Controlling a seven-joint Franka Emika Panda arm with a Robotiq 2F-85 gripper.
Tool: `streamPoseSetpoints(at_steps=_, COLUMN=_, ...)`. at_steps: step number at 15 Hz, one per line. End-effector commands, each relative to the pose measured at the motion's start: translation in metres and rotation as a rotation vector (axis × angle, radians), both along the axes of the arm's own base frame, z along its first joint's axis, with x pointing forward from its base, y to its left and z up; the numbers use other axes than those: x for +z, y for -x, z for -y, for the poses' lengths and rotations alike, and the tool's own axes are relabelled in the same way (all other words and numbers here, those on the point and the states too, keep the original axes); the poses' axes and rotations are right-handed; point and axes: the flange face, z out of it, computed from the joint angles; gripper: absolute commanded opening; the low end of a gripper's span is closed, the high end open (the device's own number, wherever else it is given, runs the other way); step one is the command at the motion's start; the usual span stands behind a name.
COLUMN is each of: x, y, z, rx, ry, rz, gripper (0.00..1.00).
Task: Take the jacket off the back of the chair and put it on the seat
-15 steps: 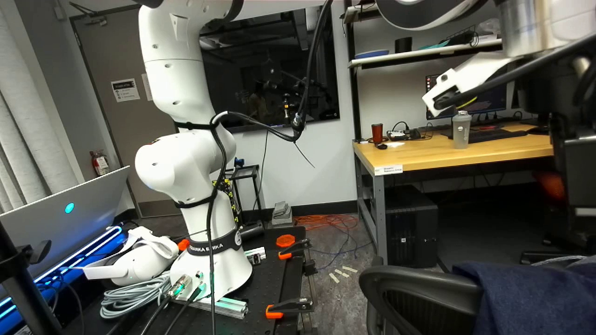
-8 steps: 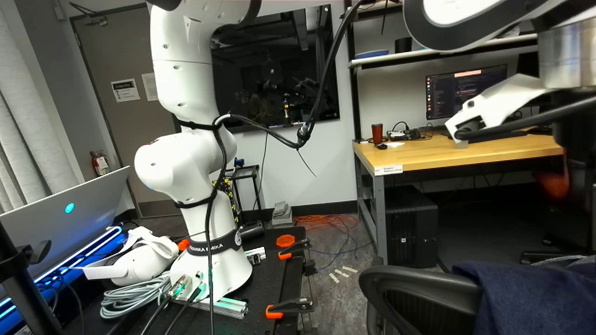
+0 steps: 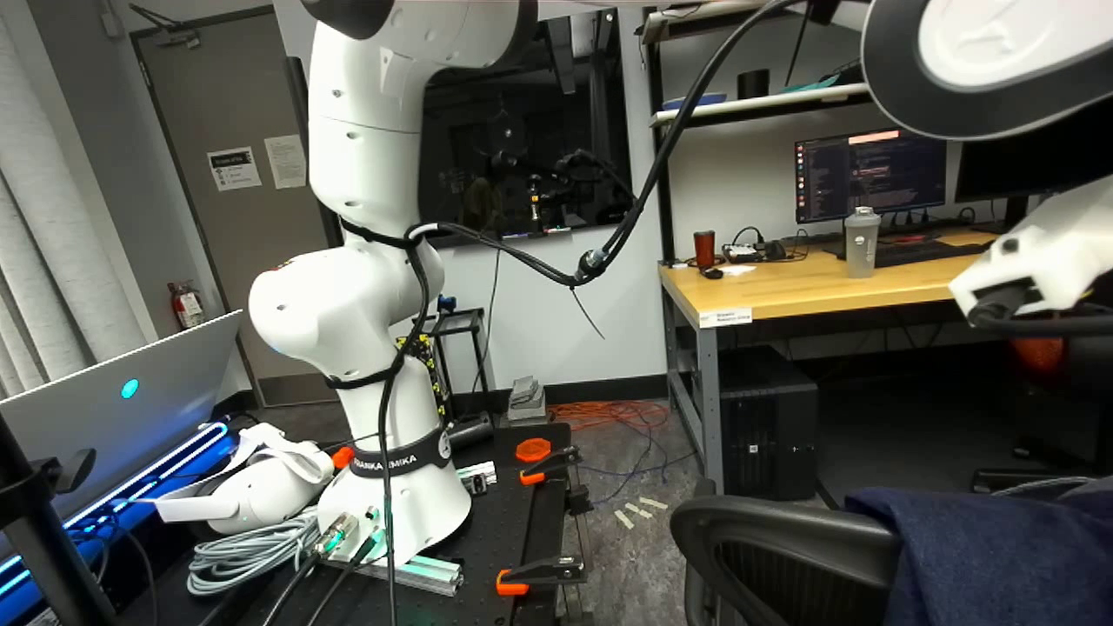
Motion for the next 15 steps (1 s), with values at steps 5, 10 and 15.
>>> streamPoseSetpoints(at_steps=5, x=-0.035, y=-0.050, z=-0.008, rx=-0.081, ry=-0.020, rz=0.081, gripper=1.00)
streamPoseSetpoints(at_steps=10, x=-0.062, y=-0.067, z=-0.020, rx=-0.090, ry=-0.020, rz=0.069, gripper=0.74)
streamPoseSetpoints(at_steps=15, x=-0.055, y=-0.072, z=-0.020, rx=-0.126, ry=-0.027, rz=0.086, gripper=0.36)
